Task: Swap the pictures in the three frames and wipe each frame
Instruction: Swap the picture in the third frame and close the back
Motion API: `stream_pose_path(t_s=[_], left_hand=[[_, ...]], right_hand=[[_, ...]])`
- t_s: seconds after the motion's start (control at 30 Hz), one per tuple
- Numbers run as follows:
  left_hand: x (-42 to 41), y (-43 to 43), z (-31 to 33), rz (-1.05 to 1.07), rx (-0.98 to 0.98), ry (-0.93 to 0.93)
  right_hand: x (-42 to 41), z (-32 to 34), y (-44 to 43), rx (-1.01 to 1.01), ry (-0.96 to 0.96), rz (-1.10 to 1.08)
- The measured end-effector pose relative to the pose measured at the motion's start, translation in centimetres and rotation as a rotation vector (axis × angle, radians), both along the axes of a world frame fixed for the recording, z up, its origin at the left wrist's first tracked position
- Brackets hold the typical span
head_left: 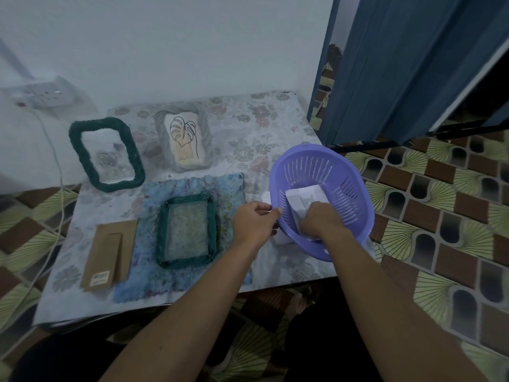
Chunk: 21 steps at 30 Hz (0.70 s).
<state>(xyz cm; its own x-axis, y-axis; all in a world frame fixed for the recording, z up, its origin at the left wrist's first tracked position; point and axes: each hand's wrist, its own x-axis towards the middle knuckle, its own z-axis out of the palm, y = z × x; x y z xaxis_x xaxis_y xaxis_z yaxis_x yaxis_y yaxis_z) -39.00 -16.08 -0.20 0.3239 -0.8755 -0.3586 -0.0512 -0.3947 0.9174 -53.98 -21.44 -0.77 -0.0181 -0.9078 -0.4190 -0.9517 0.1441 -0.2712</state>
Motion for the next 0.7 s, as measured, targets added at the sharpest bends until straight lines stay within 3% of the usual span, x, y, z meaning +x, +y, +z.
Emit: stream_pose_path(t_s=[0.37, 0.57, 0.7], left_hand=[[0.0, -0.1, 0.3, 0.003, 0.012, 0.004], [0.7, -0.3, 0.6, -0.058, 0.074, -0.016], [2.2, -0.5, 1.2, -0.061, 0.019, -0.04]], right_hand=[[-0.4, 1.7, -0.1, -0.077, -0.039, -0.026], [0.4, 5.2, 1.2, -0.426, -0.242, 0.036], [3.2, 8.0, 2.5, -0.513, -0.369, 0.123]])
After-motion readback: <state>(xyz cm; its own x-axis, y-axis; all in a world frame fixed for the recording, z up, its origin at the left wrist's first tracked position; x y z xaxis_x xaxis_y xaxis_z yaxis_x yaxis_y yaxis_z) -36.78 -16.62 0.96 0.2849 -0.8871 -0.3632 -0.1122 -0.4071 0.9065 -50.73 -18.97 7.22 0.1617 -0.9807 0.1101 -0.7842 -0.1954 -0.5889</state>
